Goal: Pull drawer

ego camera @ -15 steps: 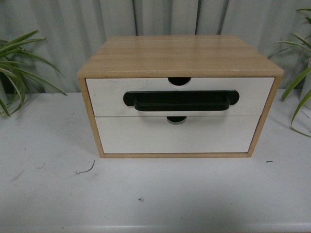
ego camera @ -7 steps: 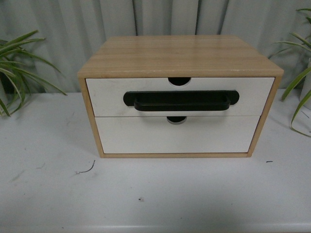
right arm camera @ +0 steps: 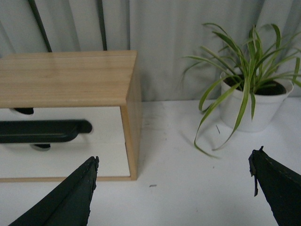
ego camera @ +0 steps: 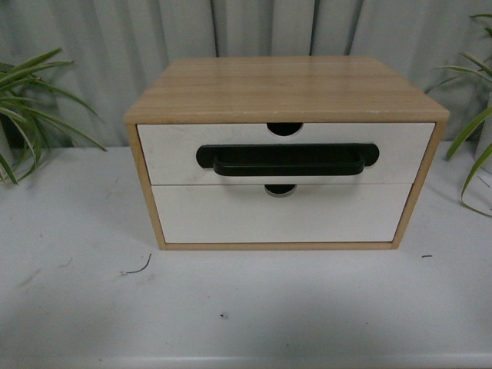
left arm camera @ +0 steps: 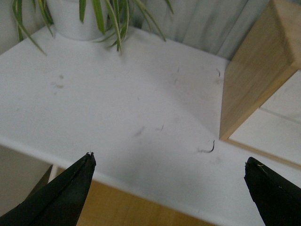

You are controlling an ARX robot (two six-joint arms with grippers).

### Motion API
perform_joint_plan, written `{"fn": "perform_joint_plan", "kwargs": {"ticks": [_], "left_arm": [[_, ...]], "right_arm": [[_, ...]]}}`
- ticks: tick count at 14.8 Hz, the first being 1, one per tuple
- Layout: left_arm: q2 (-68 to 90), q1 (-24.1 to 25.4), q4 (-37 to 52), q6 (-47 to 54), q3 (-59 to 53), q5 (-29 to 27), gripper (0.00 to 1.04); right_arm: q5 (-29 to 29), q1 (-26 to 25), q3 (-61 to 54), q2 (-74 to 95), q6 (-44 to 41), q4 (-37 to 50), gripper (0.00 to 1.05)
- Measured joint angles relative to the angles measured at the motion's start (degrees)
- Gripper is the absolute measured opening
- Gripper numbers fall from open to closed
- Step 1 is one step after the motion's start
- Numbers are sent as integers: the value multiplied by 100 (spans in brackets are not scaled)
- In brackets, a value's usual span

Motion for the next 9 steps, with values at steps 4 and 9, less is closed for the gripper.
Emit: {"fn": "perform_joint_plan", "kwargs": {"ticks": [4, 9], "left_arm": [[3130, 28, 1755, 358, 1672, 525, 98], [4760, -730, 1880, 859, 3259, 896, 98]], "right_arm": [[-79, 361, 2083, 3270, -822, 1456, 98], [-407, 721, 3832, 4542, -1593, 1086, 98]]}}
